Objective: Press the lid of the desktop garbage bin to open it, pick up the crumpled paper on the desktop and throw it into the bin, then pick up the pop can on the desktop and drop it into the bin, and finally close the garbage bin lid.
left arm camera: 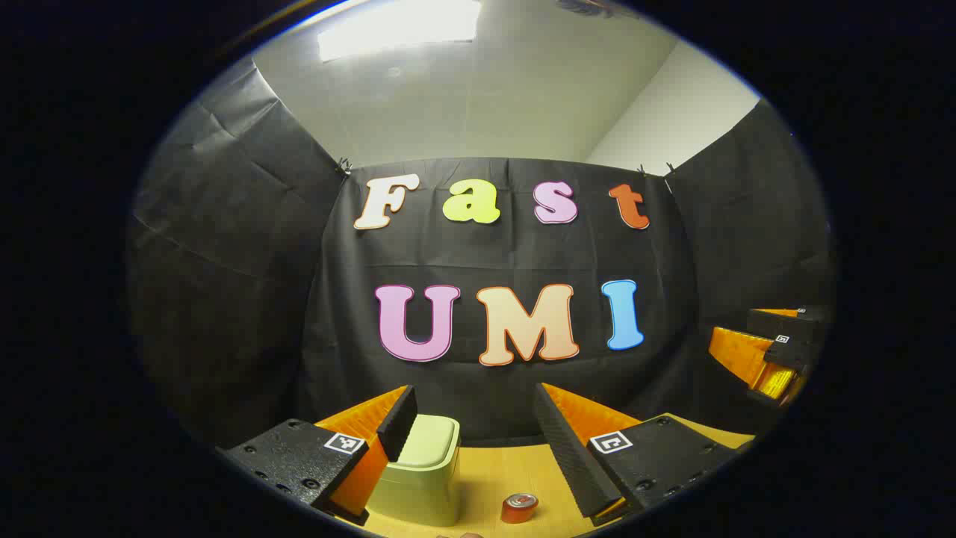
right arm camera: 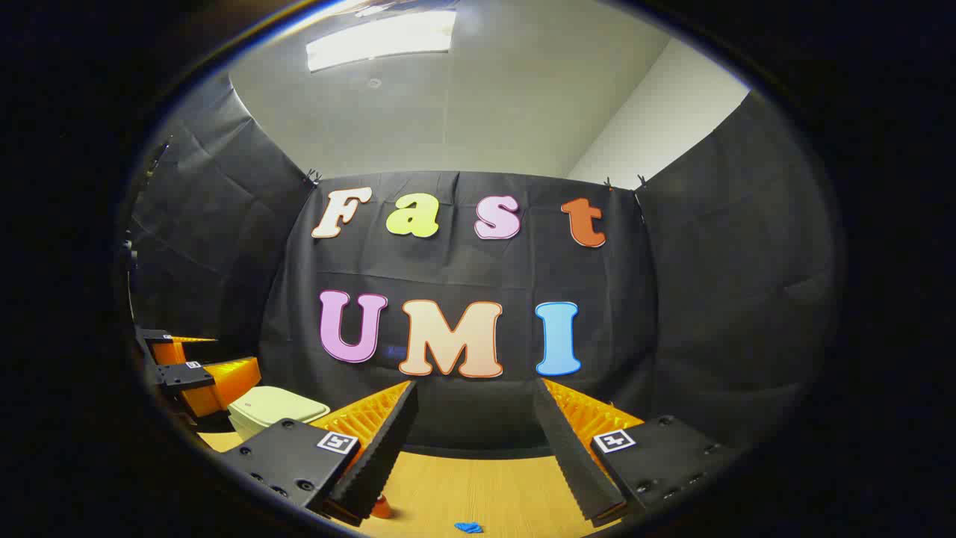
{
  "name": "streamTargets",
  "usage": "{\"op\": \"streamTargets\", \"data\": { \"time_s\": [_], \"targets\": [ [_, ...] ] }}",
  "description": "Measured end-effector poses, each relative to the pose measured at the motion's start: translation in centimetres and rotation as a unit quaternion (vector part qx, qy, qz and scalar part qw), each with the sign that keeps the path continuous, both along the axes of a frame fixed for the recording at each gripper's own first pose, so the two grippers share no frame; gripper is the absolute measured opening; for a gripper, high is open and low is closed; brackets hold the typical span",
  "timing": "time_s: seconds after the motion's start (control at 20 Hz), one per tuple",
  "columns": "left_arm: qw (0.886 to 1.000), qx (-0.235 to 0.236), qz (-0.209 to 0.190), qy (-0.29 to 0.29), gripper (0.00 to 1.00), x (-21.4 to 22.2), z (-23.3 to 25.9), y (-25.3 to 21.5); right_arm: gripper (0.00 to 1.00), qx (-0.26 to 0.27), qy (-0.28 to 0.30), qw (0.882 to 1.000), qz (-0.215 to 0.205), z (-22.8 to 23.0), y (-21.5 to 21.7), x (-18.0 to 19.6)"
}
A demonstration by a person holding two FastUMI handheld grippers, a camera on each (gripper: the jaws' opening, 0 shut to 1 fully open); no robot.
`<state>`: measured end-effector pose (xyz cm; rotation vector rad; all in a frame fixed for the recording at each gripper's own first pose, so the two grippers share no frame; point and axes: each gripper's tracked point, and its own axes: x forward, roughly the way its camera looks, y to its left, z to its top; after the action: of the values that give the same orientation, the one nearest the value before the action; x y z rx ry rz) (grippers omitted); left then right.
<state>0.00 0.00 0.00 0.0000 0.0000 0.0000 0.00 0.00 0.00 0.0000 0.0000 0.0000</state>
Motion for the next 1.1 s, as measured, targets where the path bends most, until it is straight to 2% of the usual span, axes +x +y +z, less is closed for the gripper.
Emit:
{"op": "streamTargets", "data": {
  "time_s": [0.85,1.1],
  "targets": [
    [1.000,0.007,-0.013,0.010,0.93,-0.8,-0.7,0.6,0.98,-0.007,0.003,1.000,0.018,-0.6,0.7,-0.1],
    [1.000,0.004,-0.010,0.014,0.92,-0.9,-1.2,1.5,0.98,-0.013,0.002,1.000,0.019,-0.8,1.6,-1.7]
  ]
}}
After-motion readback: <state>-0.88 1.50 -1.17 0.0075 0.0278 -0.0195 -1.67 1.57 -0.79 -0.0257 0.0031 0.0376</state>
